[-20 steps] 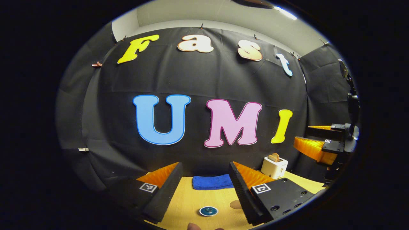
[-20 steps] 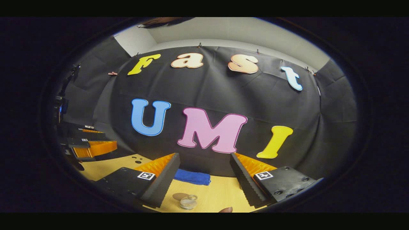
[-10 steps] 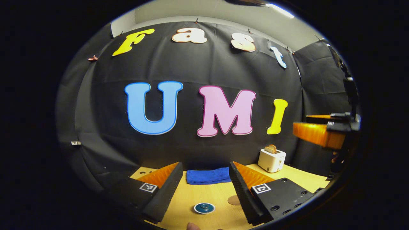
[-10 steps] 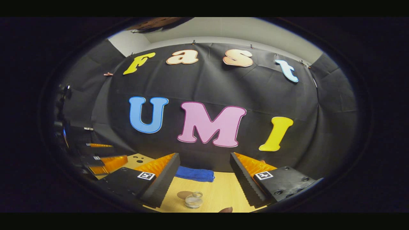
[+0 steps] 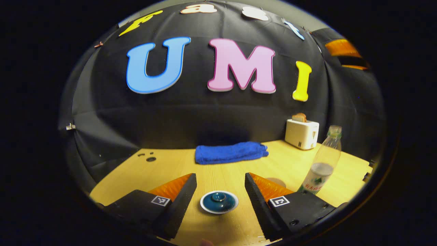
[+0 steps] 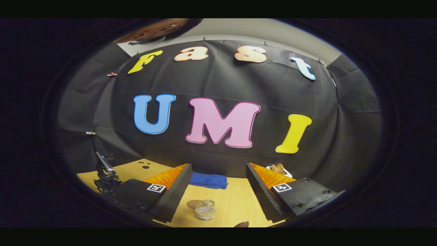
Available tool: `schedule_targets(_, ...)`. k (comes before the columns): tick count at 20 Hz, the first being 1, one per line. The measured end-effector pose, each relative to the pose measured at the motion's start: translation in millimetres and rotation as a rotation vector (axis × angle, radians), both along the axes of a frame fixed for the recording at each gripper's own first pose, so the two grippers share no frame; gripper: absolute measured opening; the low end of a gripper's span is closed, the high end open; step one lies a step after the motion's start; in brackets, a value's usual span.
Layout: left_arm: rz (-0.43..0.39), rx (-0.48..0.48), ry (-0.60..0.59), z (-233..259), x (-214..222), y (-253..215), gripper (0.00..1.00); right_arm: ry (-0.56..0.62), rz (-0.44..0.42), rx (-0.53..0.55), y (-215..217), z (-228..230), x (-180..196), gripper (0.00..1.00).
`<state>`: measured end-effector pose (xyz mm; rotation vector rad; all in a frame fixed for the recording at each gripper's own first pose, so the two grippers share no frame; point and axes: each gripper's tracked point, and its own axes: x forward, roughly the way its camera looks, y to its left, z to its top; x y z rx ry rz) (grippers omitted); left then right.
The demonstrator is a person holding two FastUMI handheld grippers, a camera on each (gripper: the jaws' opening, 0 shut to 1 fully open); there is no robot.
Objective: Open the teacup lid with one hand, grasp the water bottle and pour water into the teacup with the other hand; after pouring, place the water bottle on the coaster and then close the teacup lid.
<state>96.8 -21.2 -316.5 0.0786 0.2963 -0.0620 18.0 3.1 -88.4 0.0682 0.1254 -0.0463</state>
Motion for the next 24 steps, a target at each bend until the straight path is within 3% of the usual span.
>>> schedule_targets(6,-0.03,0.022,0.083,-44.8,14.3,-0.8,0.84,0.071,0.029,-0.019,13.0,-28.1,-19.1,0.97)
schedule_targets(12,-0.011,0.045,0.105,-53.5,17.7,3.6,0.67,0.161,0.055,-0.017,21.2,-75.2,-36.3,0.98)
schedule_targets(16,-0.026,0.06,0.1,-50.8,17.2,3.9,0.55,0.239,0.079,-0.006,29.4,-119.1,-46.4,0.98)
schedule_targets(17,-0.03,0.063,0.099,-49.2,16.6,3.4,0.44,0.257,0.088,-0.002,31.0,-131.3,-48.4,0.98)
schedule_targets(19,-0.037,0.063,0.1,-48.2,16.9,2.4,0.34,0.287,0.099,0.005,35.7,-153.6,-50.9,0.96)
schedule_targets(20,-0.037,0.061,0.097,-47.4,15.7,3.2,0.37,0.305,0.104,0.014,37.8,-166.7,-52.1,0.98)
schedule_targets(21,-0.034,0.063,0.089,-41.1,16.2,3.6,0.33,0.322,0.108,0.025,39.5,-179.5,-53.6,0.98)
schedule_targets(24,-0.047,0.055,0.064,-23.7,15.8,0.5,0.32,0.382,0.124,0.062,49.3,-218.9,-51.2,0.99)
